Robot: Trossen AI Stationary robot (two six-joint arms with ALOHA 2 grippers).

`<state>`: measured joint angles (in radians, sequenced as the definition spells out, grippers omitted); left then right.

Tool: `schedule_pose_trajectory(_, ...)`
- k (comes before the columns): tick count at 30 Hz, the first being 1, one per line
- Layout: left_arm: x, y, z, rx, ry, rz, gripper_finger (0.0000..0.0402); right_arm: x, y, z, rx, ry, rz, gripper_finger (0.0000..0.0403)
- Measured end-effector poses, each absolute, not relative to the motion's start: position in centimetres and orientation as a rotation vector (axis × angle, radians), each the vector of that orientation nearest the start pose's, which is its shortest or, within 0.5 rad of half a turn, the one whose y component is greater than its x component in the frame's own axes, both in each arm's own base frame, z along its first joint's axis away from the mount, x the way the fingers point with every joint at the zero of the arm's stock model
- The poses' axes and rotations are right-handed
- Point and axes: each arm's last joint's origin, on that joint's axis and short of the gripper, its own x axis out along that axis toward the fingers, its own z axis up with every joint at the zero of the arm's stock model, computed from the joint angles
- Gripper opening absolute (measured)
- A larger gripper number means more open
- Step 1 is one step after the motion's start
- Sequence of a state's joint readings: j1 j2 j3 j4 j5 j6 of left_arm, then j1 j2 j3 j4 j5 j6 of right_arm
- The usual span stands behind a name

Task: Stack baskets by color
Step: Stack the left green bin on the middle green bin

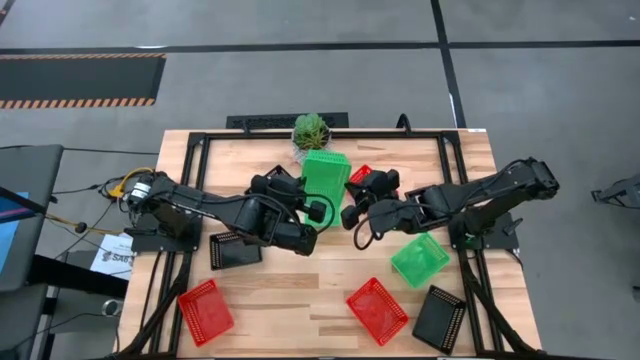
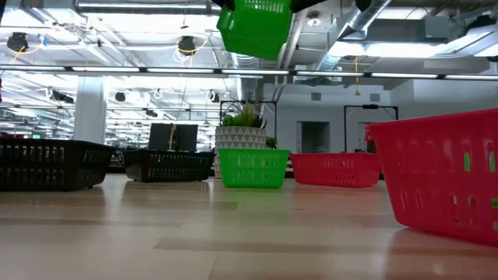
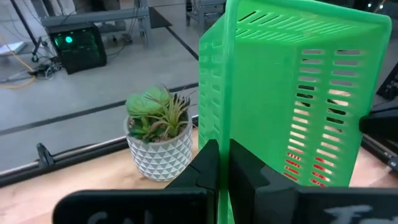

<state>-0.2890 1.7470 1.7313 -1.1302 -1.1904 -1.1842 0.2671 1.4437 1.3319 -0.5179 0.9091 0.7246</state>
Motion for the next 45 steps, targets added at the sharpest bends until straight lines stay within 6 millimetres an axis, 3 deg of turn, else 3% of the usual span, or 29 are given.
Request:
schedule_pose_trajectory(12,33.9,-7.3,34.7,-0.233,0.338,1.078,0.0,30.0,6.1,34.5,0.28,0.326,-0.739,0.0011)
schedule_pose_trajectory(21,34.0,-7.9,34.8,-0.224,0.371,1.035,0.0,29.2,5.9,35.3,0.207,0.343,-0.718,0.0065)
schedule_pose_trajectory(33,34.5,-8.2,35.0,-0.24,0.353,0.997,0.0,26.0,4.9,38.7,0.27,0.232,-0.697,0.0168)
schedule_pose_trajectory(39,35.1,-8.2,35.4,-0.242,0.335,0.962,0.0,26.6,5.2,38.3,0.269,0.261,-0.662,0.0192)
schedule_pose_trajectory(45,35.3,-8.1,35.5,-0.221,0.34,0.955,0.0,27.2,5.3,37.0,0.267,0.313,-0.703,0.0181)
